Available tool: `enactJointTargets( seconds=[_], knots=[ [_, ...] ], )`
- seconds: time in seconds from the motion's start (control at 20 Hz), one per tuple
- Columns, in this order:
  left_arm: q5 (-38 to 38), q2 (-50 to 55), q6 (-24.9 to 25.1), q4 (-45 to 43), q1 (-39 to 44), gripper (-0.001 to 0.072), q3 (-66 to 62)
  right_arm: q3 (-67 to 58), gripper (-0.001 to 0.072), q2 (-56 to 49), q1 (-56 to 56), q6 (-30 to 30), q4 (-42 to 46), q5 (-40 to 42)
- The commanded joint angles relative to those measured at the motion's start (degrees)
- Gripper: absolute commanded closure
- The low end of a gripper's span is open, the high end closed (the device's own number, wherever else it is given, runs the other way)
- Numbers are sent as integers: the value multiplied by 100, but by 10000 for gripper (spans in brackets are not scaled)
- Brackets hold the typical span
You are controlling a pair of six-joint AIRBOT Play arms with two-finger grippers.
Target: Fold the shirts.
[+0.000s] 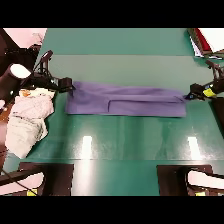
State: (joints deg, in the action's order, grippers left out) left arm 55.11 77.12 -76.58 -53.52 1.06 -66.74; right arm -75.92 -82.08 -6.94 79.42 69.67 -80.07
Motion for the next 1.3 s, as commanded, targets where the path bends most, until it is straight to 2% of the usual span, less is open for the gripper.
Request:
enactJointTargets(
  seconds=[0.0, 0.05, 0.1, 0.15, 0.2, 0.45, 0.5, 0.6, 0.65, 0.75, 0.8, 0.95, 1.15, 1.2, 1.25],
  knots=[
    [-334, 603, 50, -7, -4, 675, -581, -586, 698, -697, 35, 157, -457, 306],
    [-457, 658, 33, -7, -4, 512, -704, -673, 696, -807, -20, 223, -728, 546],
    [-629, 658, -52, -7, -4, 185, -780, -752, 609, -896, -96, 221, -1058, 835],
    [-662, 658, -208, -9, -7, 27, -907, -811, 292, -955, -192, 221, -1405, 1019],
    [-584, 656, -262, -7, -4, 54, -1049, -861, 66, -990, -293, 216, -1687, 1058],
    [688, 656, -254, -4, -4, 56, -1545, -748, 53, -979, -868, -404, -1851, -125],
    [861, 656, -251, -7, -4, 123, -1534, -568, 53, -979, -1008, -514, -1851, -310],
    [1025, 656, -219, -7, 2, 611, -1532, -133, 54, -981, -1226, -658, -1858, -348],
    [1036, 656, -120, -9, 26, 677, -1532, 116, 55, -986, -1307, -693, -1862, -271],
    [1043, 658, -103, 7, 114, 677, -1532, 553, 64, -994, -1443, -894, -1869, 13],
    [1036, 658, -101, -4, 184, 677, -1532, 682, 93, -1040, -1471, -1025, -1871, 107],
    [968, 658, -94, -17, 463, 676, -1480, 859, 98, -1283, -1438, -1392, -1923, 166],
    [730, 699, -101, -28, 647, 677, -1360, 855, 100, -1456, -1119, -1545, -1921, 389],
    [737, 726, -101, -33, 647, 677, -1360, 846, 138, -1453, -1036, -1547, -1923, 529],
    [752, 761, -103, -28, 647, 676, -1357, 846, 139, -1453, -964, -1547, -1982, 640]
  ],
)
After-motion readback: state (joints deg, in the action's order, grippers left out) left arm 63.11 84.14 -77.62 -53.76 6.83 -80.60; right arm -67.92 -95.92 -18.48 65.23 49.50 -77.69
